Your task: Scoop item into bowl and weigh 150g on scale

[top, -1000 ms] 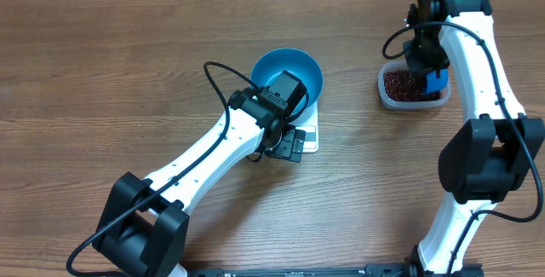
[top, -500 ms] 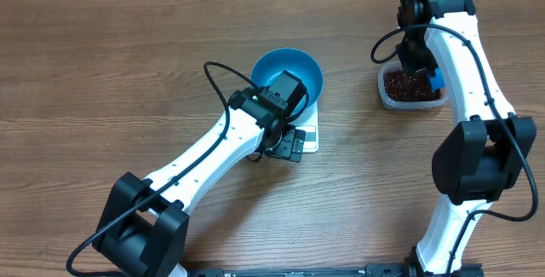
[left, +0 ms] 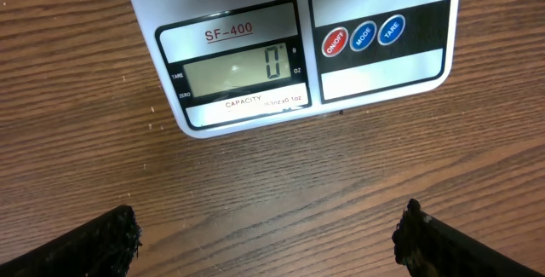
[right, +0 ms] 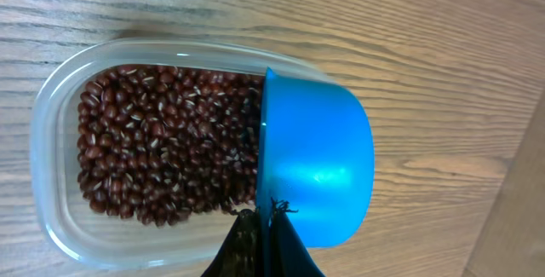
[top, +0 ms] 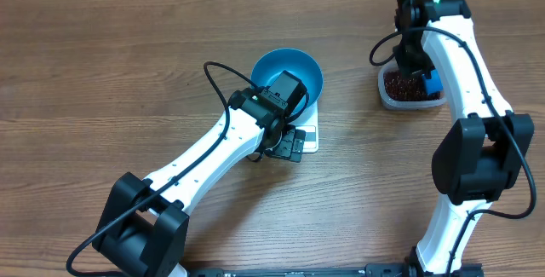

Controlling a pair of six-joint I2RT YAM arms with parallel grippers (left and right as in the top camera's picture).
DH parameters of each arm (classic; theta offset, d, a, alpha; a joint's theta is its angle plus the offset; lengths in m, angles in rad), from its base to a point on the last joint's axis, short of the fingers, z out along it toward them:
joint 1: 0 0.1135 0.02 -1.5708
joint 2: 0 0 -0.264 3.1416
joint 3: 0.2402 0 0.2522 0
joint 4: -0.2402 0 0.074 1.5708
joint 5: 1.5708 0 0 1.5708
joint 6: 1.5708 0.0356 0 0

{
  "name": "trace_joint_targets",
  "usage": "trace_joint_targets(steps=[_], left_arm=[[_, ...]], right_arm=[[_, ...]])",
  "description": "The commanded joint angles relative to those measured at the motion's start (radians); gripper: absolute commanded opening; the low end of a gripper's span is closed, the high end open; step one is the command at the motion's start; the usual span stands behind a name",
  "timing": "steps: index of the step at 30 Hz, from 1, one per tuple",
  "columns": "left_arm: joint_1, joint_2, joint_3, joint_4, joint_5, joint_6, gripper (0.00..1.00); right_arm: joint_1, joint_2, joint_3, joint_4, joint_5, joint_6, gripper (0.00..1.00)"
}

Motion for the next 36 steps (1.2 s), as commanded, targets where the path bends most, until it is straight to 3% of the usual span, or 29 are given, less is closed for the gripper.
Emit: trace_joint_targets(steps=[1, 11, 20, 36], left_arm=[[-0.002, -0.002, -0.01, 0.001, -0.013, 0.0, 1.0], [-0.002, -0.002, -0.01, 0.001, -0.013, 0.0, 1.0], [-0.002, -0.002, -0.01, 0.001, -0.013, 0.0, 1.0], [-0.002, -0.002, -0.01, 0.001, -0.013, 0.0, 0.99]], right_arm=[[-0.008, 0.002, -0.06, 0.045, 0.042, 0.014, 0.04], [-0.008, 0.002, -0.221, 0.151, -0.063, 0.016, 0.04], [-0.012, 0.002, -0.27, 0.211, -0.159, 0.108, 0.04], [-0.166, 0.002, -0.27, 0.215, -0.6, 0.135, 0.04]])
